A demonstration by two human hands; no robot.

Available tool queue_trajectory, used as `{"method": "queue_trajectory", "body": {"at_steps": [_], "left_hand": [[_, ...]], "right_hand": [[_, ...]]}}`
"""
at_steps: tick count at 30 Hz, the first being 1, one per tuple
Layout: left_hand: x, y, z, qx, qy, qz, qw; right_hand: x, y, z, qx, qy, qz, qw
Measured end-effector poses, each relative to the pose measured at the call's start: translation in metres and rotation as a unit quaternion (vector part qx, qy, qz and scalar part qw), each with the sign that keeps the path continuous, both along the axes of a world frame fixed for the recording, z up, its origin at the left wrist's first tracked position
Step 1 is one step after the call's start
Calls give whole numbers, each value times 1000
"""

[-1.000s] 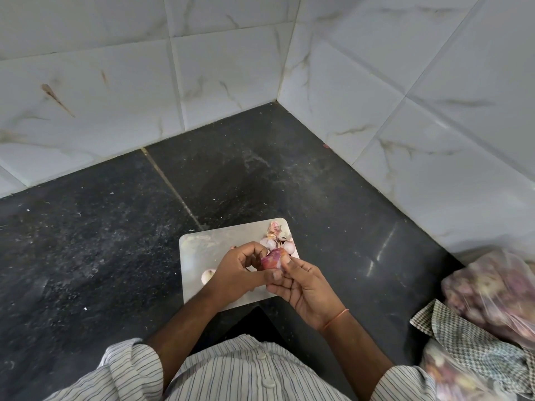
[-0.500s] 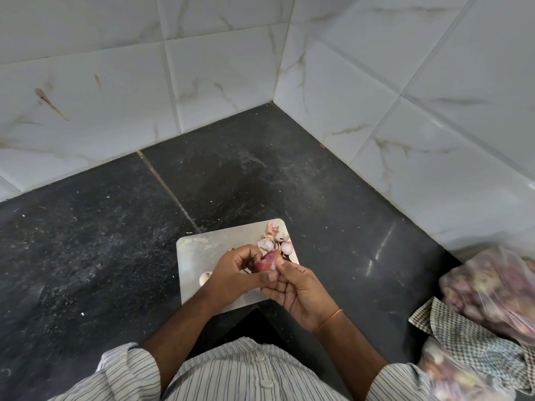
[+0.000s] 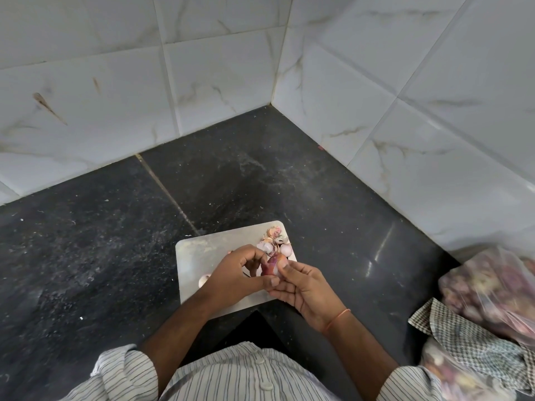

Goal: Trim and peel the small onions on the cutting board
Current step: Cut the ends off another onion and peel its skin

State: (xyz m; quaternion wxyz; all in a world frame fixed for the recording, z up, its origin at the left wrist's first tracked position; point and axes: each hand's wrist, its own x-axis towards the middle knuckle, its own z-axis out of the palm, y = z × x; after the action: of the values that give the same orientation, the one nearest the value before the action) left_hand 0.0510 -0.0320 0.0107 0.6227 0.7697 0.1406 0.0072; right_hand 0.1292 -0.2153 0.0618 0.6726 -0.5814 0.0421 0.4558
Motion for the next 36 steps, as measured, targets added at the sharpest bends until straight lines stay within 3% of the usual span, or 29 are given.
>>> {"method": "queue_trajectory", "body": {"at_steps": [15,36], "left_hand": [[-4,-2,1,14,-25,-29,999],[-5,-1,12,162,-22,-49,985]], "right_hand": [[1,4,-7,2,32,13,999],[-1,1,-19,-25,58,7,998]]}}
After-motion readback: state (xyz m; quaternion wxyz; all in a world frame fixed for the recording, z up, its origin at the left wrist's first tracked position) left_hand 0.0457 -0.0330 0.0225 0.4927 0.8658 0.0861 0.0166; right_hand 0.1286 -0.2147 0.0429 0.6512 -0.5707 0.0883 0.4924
